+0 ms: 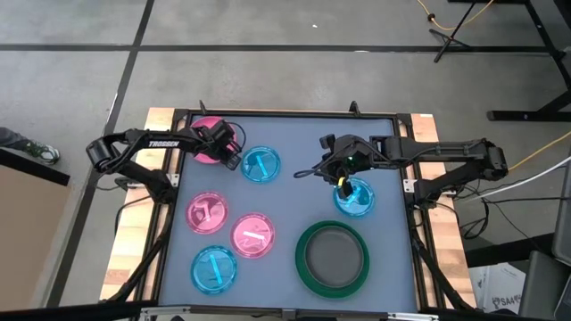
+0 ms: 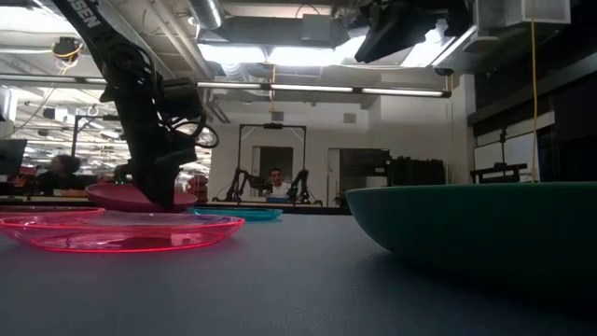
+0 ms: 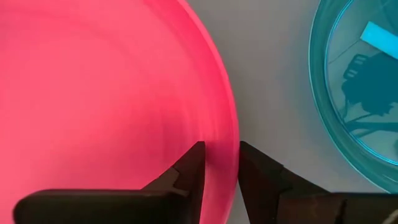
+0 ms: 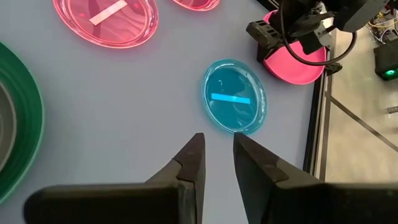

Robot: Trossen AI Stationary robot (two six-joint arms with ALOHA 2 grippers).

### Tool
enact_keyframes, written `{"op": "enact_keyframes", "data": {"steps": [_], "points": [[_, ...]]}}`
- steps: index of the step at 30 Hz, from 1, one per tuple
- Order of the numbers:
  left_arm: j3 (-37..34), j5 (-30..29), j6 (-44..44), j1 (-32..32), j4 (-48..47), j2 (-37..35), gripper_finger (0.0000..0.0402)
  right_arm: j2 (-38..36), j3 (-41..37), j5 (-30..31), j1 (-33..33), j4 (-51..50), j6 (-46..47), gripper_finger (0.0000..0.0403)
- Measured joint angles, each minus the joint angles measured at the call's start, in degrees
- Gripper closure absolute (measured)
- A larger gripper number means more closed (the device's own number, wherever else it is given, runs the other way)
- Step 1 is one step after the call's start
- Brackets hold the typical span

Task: Stack plastic plates
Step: Stack the pink plate on top of the black plate

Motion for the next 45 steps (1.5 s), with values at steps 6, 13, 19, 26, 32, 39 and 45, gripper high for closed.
{"op": "enact_keyframes", "data": {"steps": [6,13,19,26,32,39,45], "points": [[0.0,-0.6,0.0,0.0,0.0,0.0,0.0343,0.0,0.0,0.0,0.0,0.0,0.0,0.0329],[0.0,-0.8,0.0,0.0,0.0,0.0,0.0366,0.0,0.0,0.0,0.0,0.0,0.0,0.0329],[0.0,-1.3,0.0,-0.5,-0.2,-0.2,0.0379,0.0,0.0,0.0,0.0,0.0,0.0,0.0329],[-0.3,-2.1,0.2,-2.3,-1.9,-3.5,0.0386,0.0,0.0,0.0,0.0,0.0,0.0,0.0329],[-0.3,-2.6,0.2,-4.1,-4.9,-7.1,0.0387,0.0,0.0,0.0,0.0,0.0,0.0,0.0329],[-0.3,-2.6,0.0,-6.9,-5.8,-10.8,0.0397,0.0,0.0,-0.1,0.0,1.0,0.1,0.0329],[-0.3,-2.5,0.0,-8.7,-6.0,-12.6,0.0399,0.0,0.0,0.0,0.0,1.0,0.1,0.0329]]}}
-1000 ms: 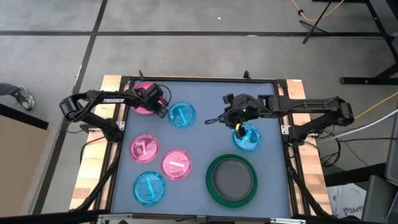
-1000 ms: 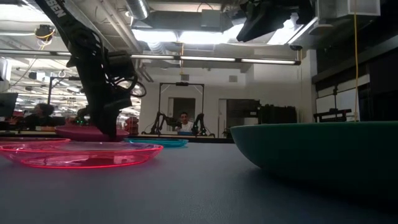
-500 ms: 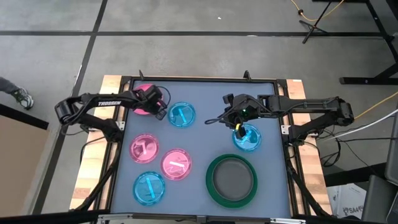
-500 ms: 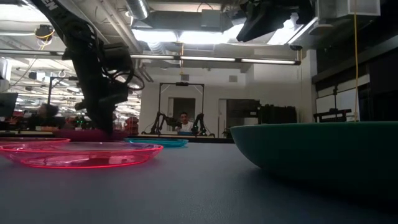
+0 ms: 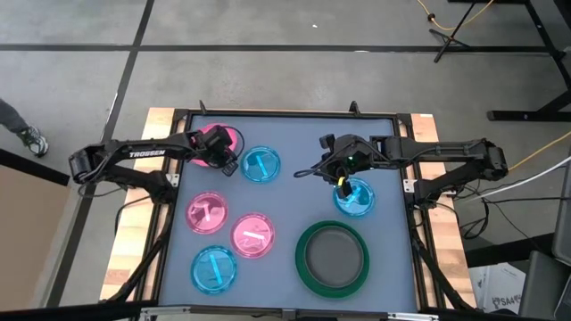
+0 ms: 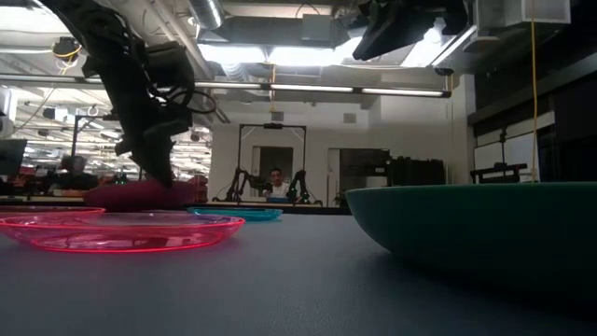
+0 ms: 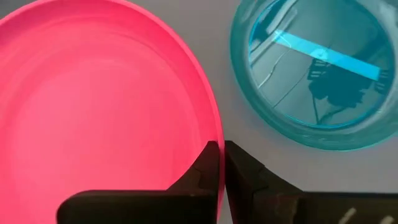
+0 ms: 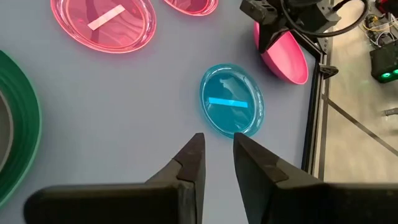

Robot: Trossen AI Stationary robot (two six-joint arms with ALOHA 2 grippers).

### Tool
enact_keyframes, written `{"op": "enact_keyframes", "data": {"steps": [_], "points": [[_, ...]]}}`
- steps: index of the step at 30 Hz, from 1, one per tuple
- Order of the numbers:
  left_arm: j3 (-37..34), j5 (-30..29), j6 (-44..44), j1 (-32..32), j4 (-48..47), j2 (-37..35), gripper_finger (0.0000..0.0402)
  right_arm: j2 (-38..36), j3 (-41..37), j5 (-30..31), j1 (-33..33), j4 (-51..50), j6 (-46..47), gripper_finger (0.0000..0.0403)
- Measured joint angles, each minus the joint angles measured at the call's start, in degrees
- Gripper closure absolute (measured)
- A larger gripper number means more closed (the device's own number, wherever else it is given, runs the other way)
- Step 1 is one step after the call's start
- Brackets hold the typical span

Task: Stack plastic plates
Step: Stack the pink plate on top of the black plate

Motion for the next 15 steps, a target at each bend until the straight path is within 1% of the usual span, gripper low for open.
{"op": "enact_keyframes", "data": {"steps": [10,15], "points": [[0.0,-0.1,0.0,-2.9,0.1,-0.6,0.0400,0.0,0.0,0.0,0.0,-0.1,0.0,0.0329],[0.0,-1.6,0.0,-4.5,0.2,-0.6,0.0401,0.0,0.0,0.0,0.0,-0.1,0.0,0.0329]]}}
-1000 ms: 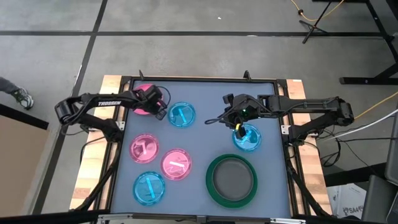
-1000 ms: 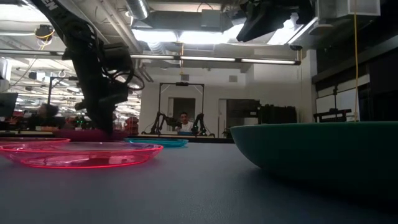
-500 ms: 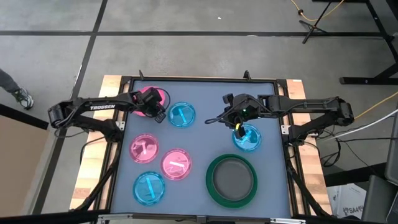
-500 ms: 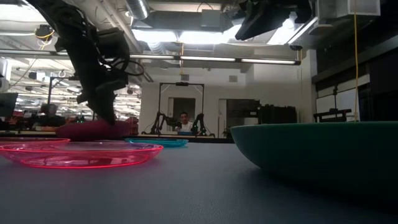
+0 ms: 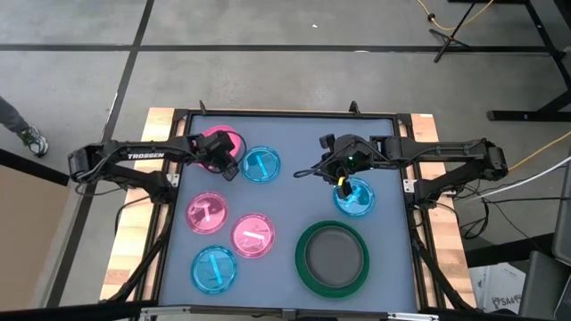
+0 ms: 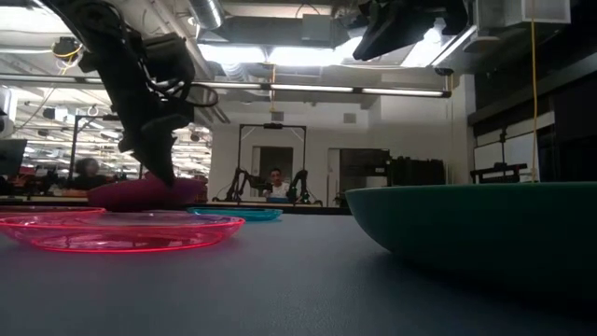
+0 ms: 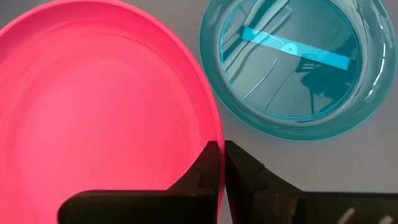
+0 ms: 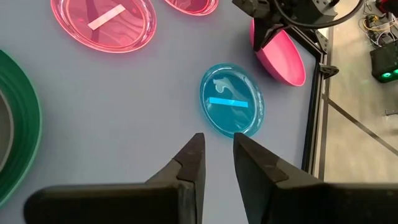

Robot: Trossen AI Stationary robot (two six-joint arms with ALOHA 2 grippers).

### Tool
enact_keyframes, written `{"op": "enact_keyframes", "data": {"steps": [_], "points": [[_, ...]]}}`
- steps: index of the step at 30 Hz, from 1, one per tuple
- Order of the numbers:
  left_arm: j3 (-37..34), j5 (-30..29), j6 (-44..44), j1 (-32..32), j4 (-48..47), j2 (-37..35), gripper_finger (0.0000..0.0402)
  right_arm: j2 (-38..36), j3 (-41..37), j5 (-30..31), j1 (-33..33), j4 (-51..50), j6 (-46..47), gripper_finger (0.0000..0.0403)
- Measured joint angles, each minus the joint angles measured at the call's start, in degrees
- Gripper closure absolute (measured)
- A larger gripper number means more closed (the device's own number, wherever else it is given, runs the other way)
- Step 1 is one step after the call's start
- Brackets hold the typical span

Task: Stack plastic plates
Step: Stack the pink plate on top of the black plate

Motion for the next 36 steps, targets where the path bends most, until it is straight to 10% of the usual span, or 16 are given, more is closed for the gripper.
{"op": "enact_keyframes", "data": {"steps": [36], "points": [[0.1,-3.0,0.0,-8.9,0.1,0.0,0.0401,0.0,0.0,0.0,0.0,0.0,0.0,0.0329]]}}
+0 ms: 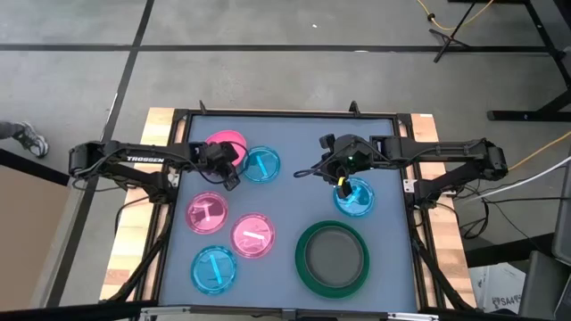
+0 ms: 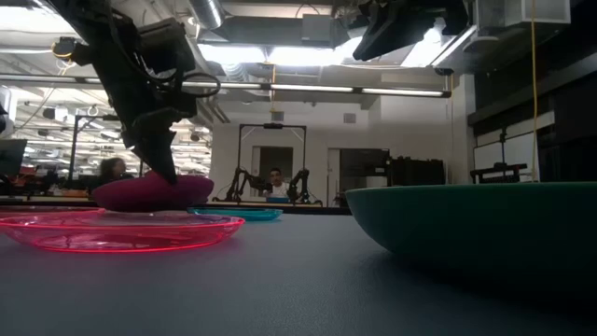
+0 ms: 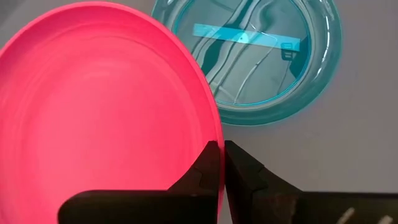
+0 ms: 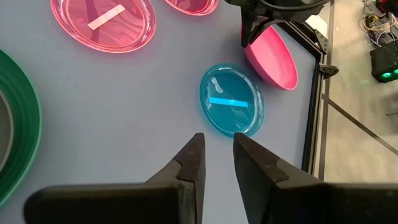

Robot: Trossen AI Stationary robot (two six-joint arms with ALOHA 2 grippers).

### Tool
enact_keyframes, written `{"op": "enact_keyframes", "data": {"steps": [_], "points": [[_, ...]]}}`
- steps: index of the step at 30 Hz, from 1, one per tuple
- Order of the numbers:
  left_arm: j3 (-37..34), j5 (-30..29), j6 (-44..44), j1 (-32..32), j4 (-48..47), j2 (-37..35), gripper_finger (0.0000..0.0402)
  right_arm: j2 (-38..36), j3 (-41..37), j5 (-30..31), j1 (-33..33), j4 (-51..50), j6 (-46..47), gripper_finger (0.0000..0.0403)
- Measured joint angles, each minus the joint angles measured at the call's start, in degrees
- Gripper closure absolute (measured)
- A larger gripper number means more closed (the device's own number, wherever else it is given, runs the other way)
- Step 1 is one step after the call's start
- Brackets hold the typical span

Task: Stack plastic plates
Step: Stack the pink plate on top of the black plate

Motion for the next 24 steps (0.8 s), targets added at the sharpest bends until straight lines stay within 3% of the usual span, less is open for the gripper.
{"op": "enact_keyframes", "data": {"steps": [24], "points": [[21.8,-1.6,1.7,-8.0,-8.1,0.0,0.0401,0.0,0.0,0.0,0.0,-0.1,0.0,0.0329]]}}
